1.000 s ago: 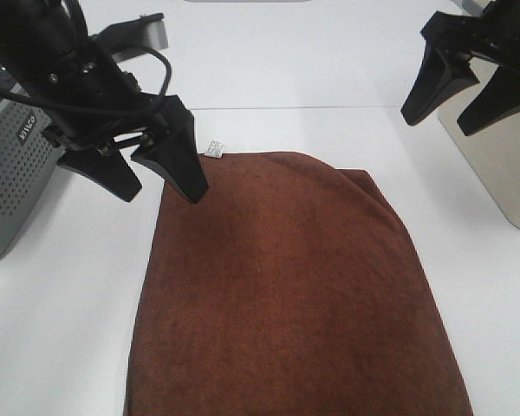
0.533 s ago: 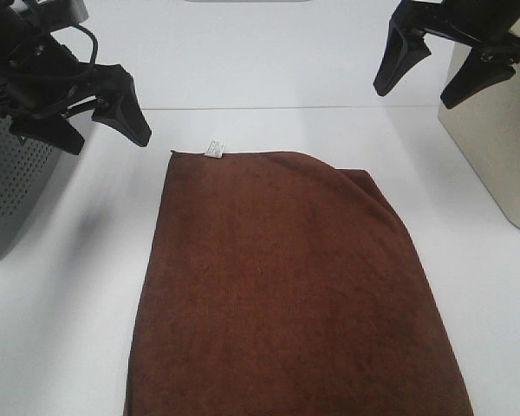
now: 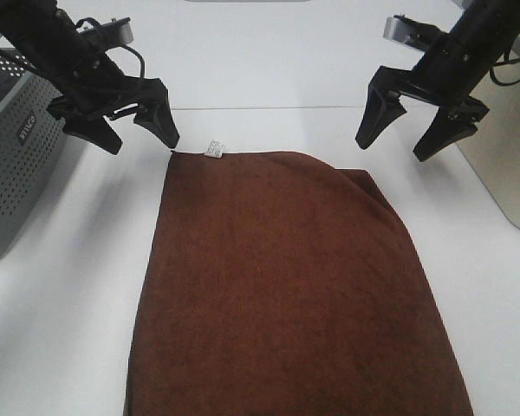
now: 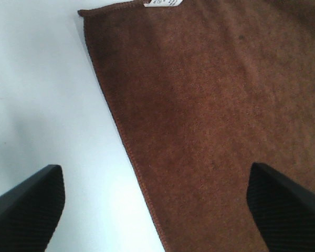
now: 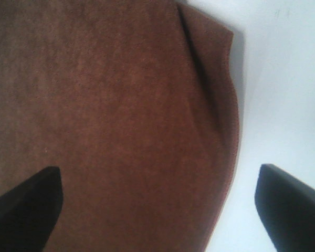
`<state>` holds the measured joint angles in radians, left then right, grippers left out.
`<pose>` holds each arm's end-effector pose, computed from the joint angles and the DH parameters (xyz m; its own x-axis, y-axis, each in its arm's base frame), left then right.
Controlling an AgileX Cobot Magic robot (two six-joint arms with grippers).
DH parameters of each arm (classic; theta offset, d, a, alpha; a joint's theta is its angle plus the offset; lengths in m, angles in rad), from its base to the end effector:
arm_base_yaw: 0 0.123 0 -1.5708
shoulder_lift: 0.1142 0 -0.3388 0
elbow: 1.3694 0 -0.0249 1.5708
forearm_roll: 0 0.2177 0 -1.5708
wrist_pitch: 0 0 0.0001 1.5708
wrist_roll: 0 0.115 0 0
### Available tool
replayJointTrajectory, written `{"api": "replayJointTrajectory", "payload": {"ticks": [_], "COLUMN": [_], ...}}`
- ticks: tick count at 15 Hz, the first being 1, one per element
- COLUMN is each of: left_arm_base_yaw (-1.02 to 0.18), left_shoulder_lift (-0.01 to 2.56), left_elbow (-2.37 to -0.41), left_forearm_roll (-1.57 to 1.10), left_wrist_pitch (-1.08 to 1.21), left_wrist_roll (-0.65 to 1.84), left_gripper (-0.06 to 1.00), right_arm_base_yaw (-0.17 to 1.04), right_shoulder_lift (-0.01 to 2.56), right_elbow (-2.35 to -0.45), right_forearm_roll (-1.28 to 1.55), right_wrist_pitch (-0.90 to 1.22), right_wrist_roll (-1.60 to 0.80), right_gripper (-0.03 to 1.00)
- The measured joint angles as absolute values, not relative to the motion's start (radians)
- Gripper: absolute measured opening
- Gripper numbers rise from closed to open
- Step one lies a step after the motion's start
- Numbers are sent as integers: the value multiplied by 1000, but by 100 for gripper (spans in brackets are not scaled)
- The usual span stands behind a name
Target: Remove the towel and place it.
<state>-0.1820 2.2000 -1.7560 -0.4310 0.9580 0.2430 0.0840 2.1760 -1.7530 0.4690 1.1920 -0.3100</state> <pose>0.4591 -0.1245 0.2165 -0.9431 0.1587 -0.2921 0.2554 0.9085 -0.3309 0.4400 0.0855 0.2256 -0.9714 -0.1951 -0.1352 -0.2339 0.8840 0.4048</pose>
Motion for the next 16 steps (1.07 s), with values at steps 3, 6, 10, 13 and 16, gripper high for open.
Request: {"api": "replayJointTrajectory", "payload": {"ticks": [3, 6, 10, 13, 16], "left_arm_base_yaw": [-182, -180, -172, -172, -171], "left_shoulder_lift": [2320, 2401, 2489, 2508, 2510], "left_elbow": [-1860, -1925, -2012, -2035, -2036], "left_forearm_roll": [-430, -430, -452, -469, -477], "left_wrist_pitch": [992, 994, 993, 991, 991], "left_wrist_roll": [243, 243, 267, 270, 270], "left_gripper": [86, 86, 86, 86, 86], "right_arm_base_yaw": [43, 40, 40, 40, 40], "right_shoulder_lift": [2275, 2375, 2522, 2546, 2548], "right_elbow": [-1830, -1951, -2092, -2116, -2119], "right_forearm_roll": [486, 507, 512, 521, 531], "right_wrist_pitch": [1169, 1166, 1171, 1174, 1183], "right_wrist_roll": [-313, -320, -328, -335, -337], "right_gripper": [94, 94, 94, 94, 94]}}
